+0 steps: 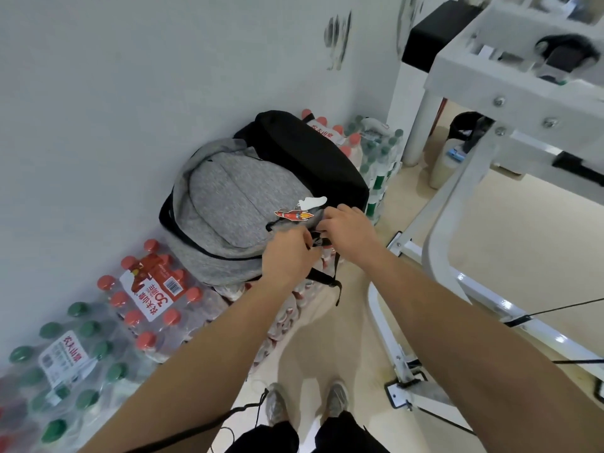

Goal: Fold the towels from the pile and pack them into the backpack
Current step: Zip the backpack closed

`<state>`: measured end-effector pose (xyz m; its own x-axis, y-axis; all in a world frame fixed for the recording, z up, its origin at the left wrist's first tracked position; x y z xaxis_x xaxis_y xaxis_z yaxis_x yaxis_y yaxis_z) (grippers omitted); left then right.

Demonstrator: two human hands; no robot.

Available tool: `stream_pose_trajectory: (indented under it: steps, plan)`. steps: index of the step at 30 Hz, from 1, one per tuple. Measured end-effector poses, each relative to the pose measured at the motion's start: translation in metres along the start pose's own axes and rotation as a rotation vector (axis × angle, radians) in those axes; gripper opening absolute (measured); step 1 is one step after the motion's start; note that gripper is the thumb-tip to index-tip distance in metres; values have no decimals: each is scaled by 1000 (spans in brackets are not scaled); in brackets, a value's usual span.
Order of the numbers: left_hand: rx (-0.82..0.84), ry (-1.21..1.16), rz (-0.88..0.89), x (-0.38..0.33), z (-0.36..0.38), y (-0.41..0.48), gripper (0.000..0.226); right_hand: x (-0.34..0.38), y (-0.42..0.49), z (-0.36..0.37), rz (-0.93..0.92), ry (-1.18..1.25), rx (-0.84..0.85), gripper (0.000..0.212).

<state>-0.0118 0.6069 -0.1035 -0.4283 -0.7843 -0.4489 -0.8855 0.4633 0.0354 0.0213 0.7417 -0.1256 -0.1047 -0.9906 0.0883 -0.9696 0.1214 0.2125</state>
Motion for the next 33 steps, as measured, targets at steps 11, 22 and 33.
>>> stream_pose_trajectory:
  steps: [11,22,33]
  plan:
    - [-1,37,42,4,2,10,15,-8,-5,-1,13,-5,5,26]
    - [3,53,-73,23,-29,8,16,-1,5,-7,-63,-92,-22,28]
    - [-145,109,-175,100,-109,-17,17,32,10,-17,-32,-21,27,24]
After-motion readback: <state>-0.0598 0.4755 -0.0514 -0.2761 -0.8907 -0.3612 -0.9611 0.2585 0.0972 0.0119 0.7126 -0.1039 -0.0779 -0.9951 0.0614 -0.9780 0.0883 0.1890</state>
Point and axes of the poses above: each hand's wrist, its own y-axis towards the middle knuckle, its own z-axis out of the palm, x = y × z, the point moved 3 cm from there along y, towards the middle knuckle, and after that the axes turned 9 degrees about -x, right-handed, at the moved point
